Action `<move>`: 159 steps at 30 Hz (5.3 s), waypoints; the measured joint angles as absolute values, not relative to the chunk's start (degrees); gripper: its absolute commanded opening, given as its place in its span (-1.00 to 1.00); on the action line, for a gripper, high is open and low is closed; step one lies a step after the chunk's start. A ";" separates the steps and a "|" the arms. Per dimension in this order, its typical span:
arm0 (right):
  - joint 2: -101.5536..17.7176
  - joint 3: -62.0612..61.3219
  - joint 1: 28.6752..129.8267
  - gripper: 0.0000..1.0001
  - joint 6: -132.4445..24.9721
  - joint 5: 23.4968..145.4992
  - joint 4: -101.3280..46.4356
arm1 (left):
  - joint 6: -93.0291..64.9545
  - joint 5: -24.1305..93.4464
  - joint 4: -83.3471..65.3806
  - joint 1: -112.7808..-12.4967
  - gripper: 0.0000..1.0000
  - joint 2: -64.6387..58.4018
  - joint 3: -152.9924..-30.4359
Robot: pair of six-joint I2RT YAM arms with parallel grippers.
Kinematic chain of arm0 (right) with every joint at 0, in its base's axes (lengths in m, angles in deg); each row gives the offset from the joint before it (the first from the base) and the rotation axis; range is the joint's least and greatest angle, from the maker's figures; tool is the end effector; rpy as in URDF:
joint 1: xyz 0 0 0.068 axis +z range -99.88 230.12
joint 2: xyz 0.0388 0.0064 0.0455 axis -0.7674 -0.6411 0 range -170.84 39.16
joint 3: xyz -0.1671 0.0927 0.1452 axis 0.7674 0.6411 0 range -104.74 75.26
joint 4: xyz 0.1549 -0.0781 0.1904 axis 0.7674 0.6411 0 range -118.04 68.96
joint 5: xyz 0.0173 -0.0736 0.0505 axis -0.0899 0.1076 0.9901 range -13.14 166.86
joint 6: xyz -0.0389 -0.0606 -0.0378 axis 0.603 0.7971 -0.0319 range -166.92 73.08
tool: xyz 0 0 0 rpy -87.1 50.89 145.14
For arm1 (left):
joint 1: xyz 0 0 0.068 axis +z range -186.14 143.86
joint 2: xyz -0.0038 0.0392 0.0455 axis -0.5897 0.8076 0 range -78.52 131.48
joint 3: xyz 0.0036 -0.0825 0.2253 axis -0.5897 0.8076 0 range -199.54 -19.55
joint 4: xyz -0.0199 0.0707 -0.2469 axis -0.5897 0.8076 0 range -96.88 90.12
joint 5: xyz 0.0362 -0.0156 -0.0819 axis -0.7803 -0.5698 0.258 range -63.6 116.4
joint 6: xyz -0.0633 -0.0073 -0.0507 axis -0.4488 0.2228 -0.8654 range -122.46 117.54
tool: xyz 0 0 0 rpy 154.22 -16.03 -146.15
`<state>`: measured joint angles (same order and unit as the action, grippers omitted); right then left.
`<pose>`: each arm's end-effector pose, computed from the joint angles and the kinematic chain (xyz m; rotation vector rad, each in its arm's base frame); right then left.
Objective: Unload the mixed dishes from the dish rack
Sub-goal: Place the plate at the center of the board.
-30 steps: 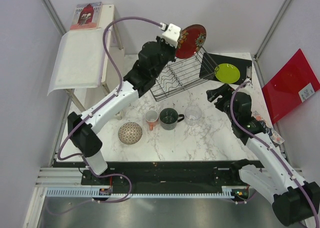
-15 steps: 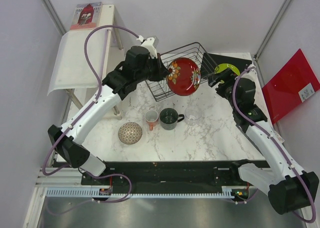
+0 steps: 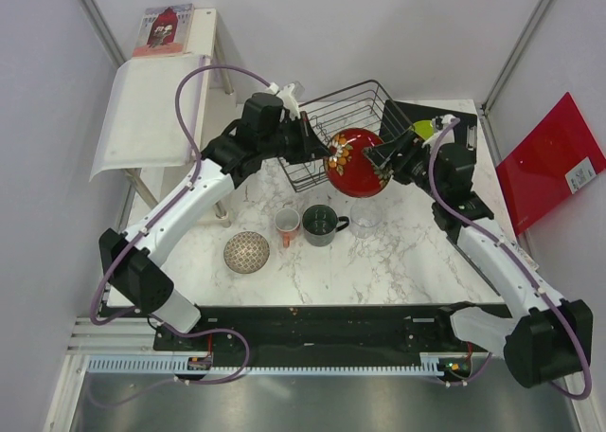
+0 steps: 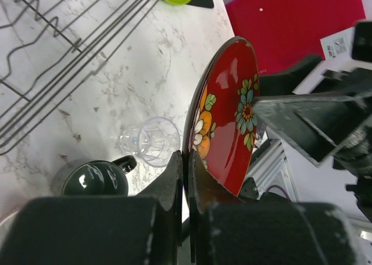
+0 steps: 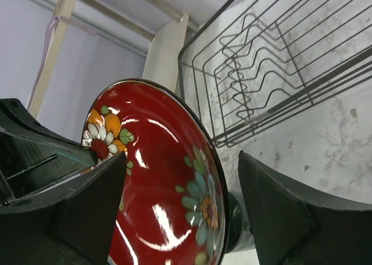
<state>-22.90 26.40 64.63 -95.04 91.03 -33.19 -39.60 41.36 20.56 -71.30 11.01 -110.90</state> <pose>0.2875 0.0922 0.3002 0.3355 1.7853 1.0069 0.3045 -0.2367 0.3496 0.1413 2.1643 -1.0321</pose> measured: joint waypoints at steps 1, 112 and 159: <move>-24.06 26.40 64.65 0.35 -95.24 92.28 -33.71 | -40.00 42.19 19.88 -71.36 -0.97 11.01 -110.22; -80.62 4.83 37.28 -0.48 -113.77 73.57 -47.24 | -46.27 42.93 -1.14 -61.66 0.91 1.66 -79.47; -72.08 -0.90 39.03 0.69 -106.86 72.89 -22.72 | -46.60 41.71 3.69 -64.52 0.93 3.49 -80.86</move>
<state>-72.08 -0.90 39.03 -106.86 72.89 -22.72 -46.60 41.71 3.69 -64.52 3.49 -80.86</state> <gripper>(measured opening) 0.848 0.962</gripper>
